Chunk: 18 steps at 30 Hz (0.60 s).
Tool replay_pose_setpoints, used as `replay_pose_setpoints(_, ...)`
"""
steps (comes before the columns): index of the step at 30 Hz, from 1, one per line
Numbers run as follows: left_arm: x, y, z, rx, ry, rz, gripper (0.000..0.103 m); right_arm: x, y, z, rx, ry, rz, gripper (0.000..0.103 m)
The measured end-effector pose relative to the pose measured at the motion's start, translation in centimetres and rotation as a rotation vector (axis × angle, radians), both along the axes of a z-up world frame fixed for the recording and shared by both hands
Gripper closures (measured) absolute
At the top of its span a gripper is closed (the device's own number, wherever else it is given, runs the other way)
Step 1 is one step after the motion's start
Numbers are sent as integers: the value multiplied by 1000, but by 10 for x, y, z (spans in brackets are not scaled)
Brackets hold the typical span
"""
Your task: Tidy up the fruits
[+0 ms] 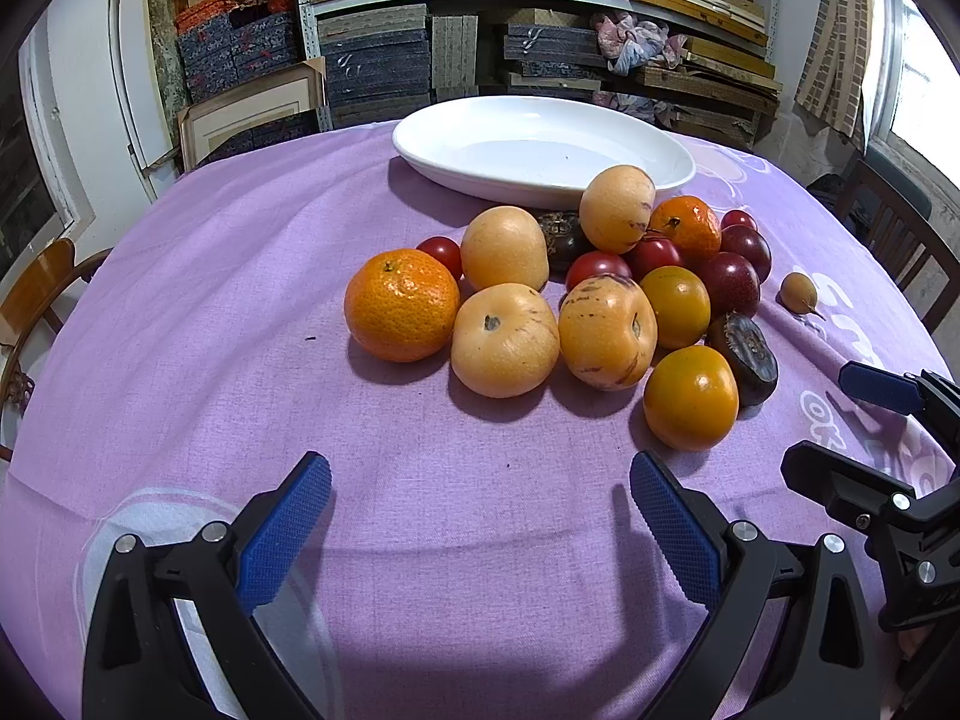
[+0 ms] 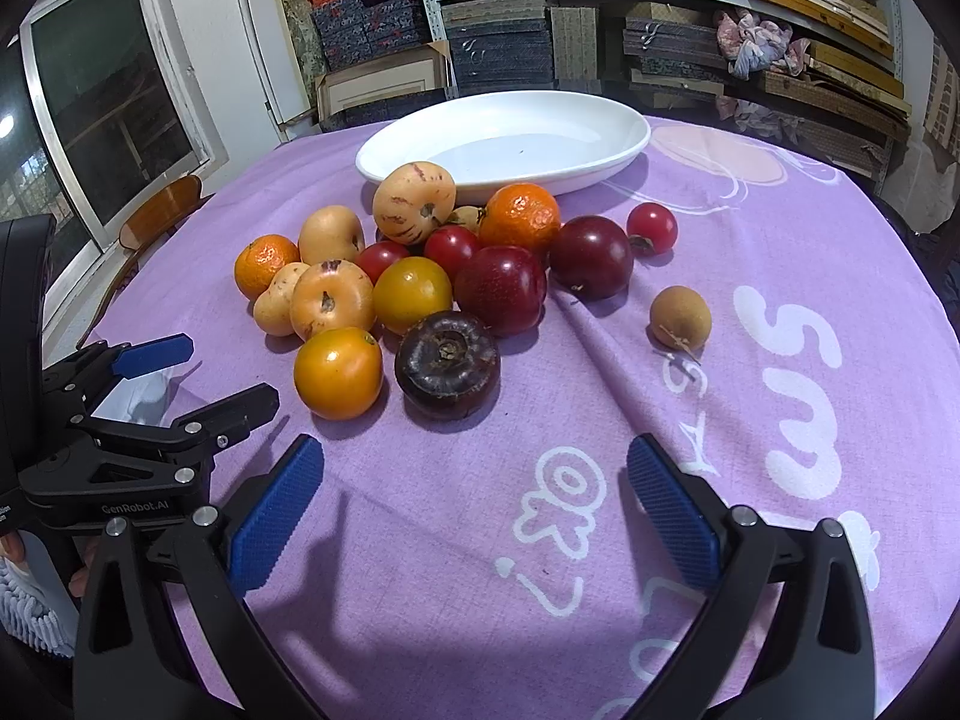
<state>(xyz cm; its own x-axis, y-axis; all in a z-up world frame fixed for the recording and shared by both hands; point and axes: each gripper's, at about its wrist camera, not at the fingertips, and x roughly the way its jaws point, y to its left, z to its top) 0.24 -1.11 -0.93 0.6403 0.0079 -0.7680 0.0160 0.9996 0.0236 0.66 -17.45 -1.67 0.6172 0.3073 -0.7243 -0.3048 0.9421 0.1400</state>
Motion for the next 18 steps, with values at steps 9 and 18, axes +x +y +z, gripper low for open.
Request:
replay_pose_setpoints(9, 0, 0, 0, 0, 0, 0, 3, 0, 0, 0, 0, 0, 0, 4)
replay_pose_setpoints(18, -2, -3, -3, -2, 5, -9, 3, 2, 2, -1, 25, 4, 6, 4)
